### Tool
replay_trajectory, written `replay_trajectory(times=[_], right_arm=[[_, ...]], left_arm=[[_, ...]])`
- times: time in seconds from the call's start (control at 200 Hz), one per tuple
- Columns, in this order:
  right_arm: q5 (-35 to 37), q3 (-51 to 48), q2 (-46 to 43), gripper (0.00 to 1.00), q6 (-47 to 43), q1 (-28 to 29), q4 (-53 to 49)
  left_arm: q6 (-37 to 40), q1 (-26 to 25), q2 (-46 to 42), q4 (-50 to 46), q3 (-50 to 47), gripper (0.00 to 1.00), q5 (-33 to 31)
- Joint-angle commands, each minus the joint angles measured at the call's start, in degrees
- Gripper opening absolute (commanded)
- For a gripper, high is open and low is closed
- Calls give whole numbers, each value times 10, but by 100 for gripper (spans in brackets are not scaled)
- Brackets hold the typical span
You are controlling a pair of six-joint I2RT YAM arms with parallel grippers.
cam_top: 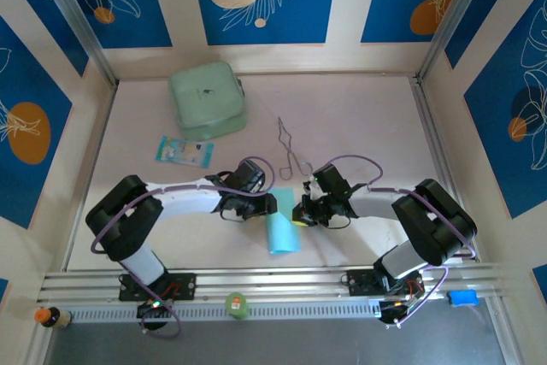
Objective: Fold a paper plane with a square sheet of paper (pick it up from the middle)
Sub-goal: Hold the square sheet of paper at the bottom-center of the table, then first fold a square sheet of paper at the bottom-center of the table.
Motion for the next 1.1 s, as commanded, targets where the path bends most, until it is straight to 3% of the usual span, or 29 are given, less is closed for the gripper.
replay_trajectory(times=[0.0,0.125,0.355,0.52,0.68,0.835,1.095], right_arm=[[5,-11,11,2,11,-1,-8],[7,-11,10,2,13,-3,-10],[8,-11,8,2,15,0,-12],[-31,-17,-19,9,26,-7,31],[-6,-5,-114,19,28,-37,-32],[33,-24,-232,20,25,-96,-117],[7,-79,-365,24,30,-162,-150]], left_arm=[[-11,-10,-2,48,-15,48,46],[-16,-10,-6,54,-21,41,44],[-17,-11,-2,55,-22,40,42],[-11,-11,11,14,-14,36,13],[0,-12,27,-23,-2,34,-14],[4,-12,31,-36,3,34,-25],[22,-12,43,-56,16,36,-33]])
